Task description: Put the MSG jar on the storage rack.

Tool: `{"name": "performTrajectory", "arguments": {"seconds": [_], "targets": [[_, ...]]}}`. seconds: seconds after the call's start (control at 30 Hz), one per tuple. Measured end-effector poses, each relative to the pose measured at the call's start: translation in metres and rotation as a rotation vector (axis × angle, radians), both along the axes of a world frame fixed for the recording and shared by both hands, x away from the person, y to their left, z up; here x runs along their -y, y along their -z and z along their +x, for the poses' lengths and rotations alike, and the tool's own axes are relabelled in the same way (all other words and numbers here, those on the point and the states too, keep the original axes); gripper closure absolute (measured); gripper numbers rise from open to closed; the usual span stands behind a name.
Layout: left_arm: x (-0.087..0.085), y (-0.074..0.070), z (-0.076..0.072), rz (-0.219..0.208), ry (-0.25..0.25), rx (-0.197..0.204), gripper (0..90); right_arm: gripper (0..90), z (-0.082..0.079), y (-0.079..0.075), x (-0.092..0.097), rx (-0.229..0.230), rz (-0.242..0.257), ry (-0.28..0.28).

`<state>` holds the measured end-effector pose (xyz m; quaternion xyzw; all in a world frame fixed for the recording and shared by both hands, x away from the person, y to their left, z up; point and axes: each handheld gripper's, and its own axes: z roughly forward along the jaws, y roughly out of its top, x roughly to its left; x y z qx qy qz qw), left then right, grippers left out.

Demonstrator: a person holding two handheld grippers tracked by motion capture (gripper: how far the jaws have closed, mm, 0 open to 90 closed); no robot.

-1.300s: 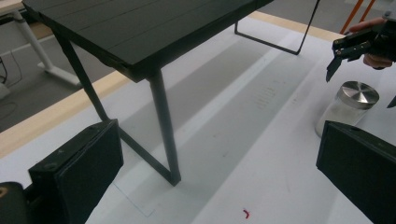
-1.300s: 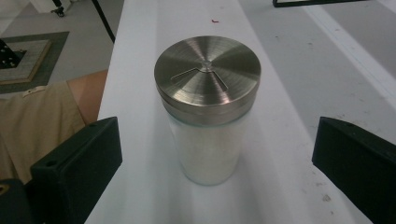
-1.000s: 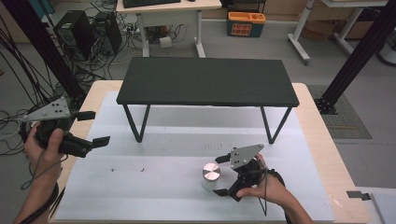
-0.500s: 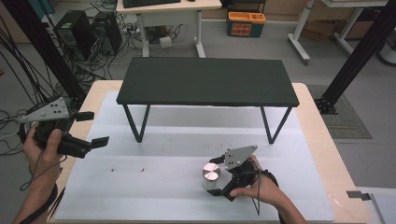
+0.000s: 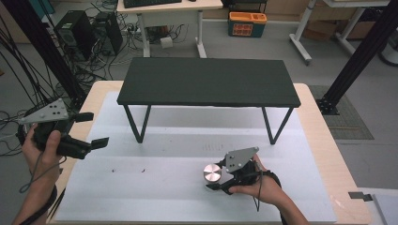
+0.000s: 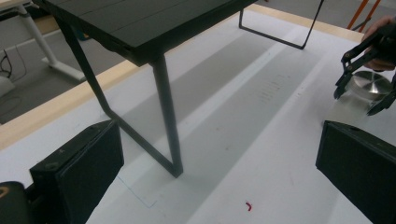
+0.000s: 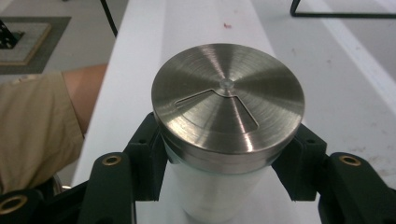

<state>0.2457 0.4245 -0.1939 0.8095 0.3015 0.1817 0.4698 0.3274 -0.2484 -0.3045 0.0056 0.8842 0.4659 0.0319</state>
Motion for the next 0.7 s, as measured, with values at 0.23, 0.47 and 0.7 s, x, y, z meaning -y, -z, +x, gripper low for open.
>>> {"name": "performTrajectory", "arguments": {"seconds": [0.23,0.47,0.7], "targets": [[0.001,-0.004,-0.003,-0.004,0.014,0.016,1.2,43.0,-0.003,-0.061,0.014,-0.002,0.066,0.056],[0.007,-0.011,-0.003,0.008,0.038,0.025,1.1,43.0,-0.006,-0.137,0.024,0.072,0.13,0.122],[0.013,-0.018,-0.006,0.025,0.067,0.039,1.1,43.0,-0.001,-0.205,0.031,0.135,0.189,0.214]]}}
